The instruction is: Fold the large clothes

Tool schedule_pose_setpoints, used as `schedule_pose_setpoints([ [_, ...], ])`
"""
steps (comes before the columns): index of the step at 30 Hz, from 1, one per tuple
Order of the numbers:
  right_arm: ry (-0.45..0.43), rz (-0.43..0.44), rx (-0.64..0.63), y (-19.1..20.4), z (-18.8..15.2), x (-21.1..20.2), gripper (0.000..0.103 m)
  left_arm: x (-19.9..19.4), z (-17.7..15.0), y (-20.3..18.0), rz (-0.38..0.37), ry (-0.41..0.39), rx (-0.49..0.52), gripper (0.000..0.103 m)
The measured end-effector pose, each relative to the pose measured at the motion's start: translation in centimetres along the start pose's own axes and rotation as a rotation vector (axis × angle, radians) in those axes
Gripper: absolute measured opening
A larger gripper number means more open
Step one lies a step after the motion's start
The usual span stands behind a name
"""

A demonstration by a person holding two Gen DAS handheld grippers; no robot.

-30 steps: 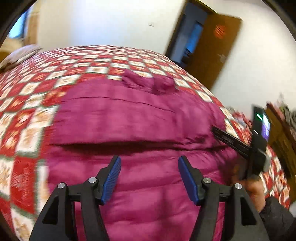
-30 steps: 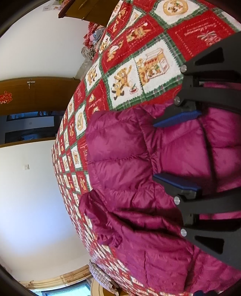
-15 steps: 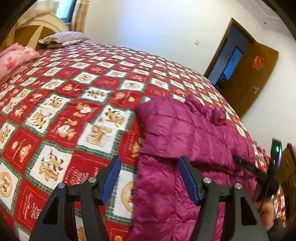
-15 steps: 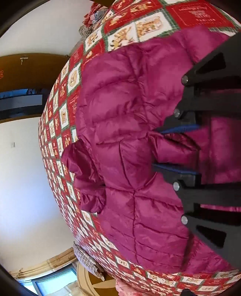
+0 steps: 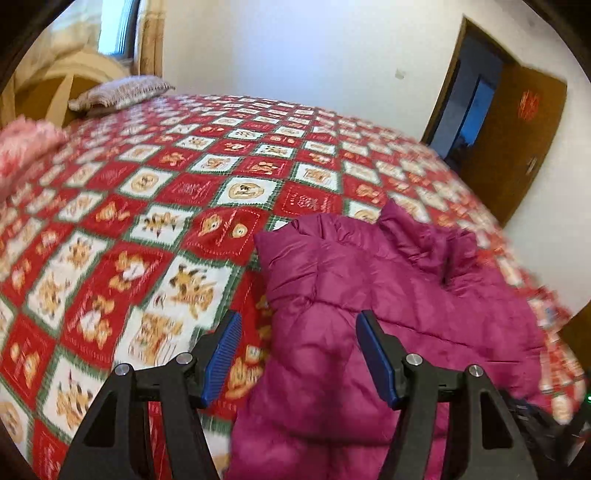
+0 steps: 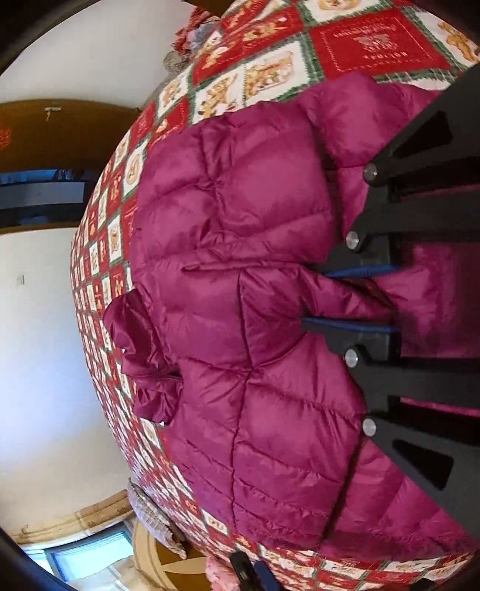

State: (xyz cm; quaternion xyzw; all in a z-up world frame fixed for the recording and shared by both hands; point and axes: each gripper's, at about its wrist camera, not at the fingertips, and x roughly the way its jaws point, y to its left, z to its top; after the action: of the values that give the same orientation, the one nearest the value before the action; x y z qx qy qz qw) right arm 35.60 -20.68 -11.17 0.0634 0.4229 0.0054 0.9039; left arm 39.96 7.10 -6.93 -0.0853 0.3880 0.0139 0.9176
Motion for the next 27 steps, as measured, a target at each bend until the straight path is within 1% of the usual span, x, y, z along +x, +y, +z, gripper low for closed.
schedule_pose_setpoints([
  [1,0.001,-0.002,-0.009,0.0,0.0,-0.1,0.023,0.6,-0.1,-0.3,0.031,0.009,0.014,0.065],
  [2,0.0,-0.003,-0.008,-0.2,0.1,-0.4,0.024,1.8,-0.5,-0.6,0.078,0.039,0.031,0.065],
  [4,-0.037,0.0,0.024,-1.0,0.2,-1.8,0.029,3.3,-1.5,-0.5,0.088,0.084,0.036,0.065],
  [5,-0.07,-0.019,0.037,-1.3,0.3,-2.7,0.03,4.0,-2.2,-0.3,0.085,0.101,0.034,0.065],
  [6,-0.113,-0.041,0.044,-1.5,0.4,-3.7,0.03,4.5,-2.9,0.0,0.086,0.101,0.029,0.065],
  [7,-0.155,-0.06,0.044,-1.5,0.6,-4.6,0.03,4.6,-3.6,0.3,0.083,0.083,0.021,0.066],
  [8,-0.179,-0.069,0.04,-1.3,0.9,-5.1,0.03,4.6,-3.9,0.1,0.088,0.066,0.017,0.067],
  [9,-0.203,-0.069,0.031,-0.9,1.3,-5.5,0.03,4.5,-4.0,0.0,0.098,0.057,0.02,0.069],
  [10,-0.219,-0.05,0.015,-0.2,2.0,-5.7,0.03,4.5,-4.1,-0.1,0.111,0.053,0.026,0.071],
  [12,-0.203,-0.011,-0.016,1.1,3.0,-4.8,0.03,4.6,-4.1,-0.3,0.134,0.055,0.037,0.074],
  [14,-0.169,-0.014,-0.044,2.0,3.4,-3.0,0.03,4.7,-4.1,-0.3,0.128,0.058,0.034,0.075],
  [16,-0.081,-0.045,-0.071,2.5,3.3,0.0,0.03,4.7,-4.2,-0.1,0.116,0.058,0.023,0.076],
  [17,-0.048,-0.056,-0.07,2.4,3.3,1.0,0.027,4.7,-4.2,0.0,0.108,0.055,0.018,0.077],
  [18,-0.01,-0.07,-0.069,2.1,3.0,2.2,0.027,4.8,-4.2,0.0,0.105,0.053,0.017,0.078],
  [19,-0.001,-0.075,-0.08,1.9,2.6,3.1,0.027,4.8,-4.2,-0.1,0.104,0.05,0.018,0.078],
  [21,-0.023,-0.083,-0.103,2.0,2.2,3.3,0.026,4.9,-4.3,-0.4,0.127,0.045,0.033,0.079],
  [24,-0.032,-0.075,-0.092,1.6,2.1,3.3,0.027,4.9,-4.4,-1.0,0.165,0.042,0.063,0.08],
  [25,-0.032,-0.066,-0.086,1.4,2.2,3.2,0.027,4.9,-4.3,-0.9,0.167,0.043,0.064,0.081],
  [27,-0.03,-0.054,-0.078,1.3,2.3,3.2,0.027,4.9,-4.2,-0.4,0.142,0.051,0.045,0.081],
])
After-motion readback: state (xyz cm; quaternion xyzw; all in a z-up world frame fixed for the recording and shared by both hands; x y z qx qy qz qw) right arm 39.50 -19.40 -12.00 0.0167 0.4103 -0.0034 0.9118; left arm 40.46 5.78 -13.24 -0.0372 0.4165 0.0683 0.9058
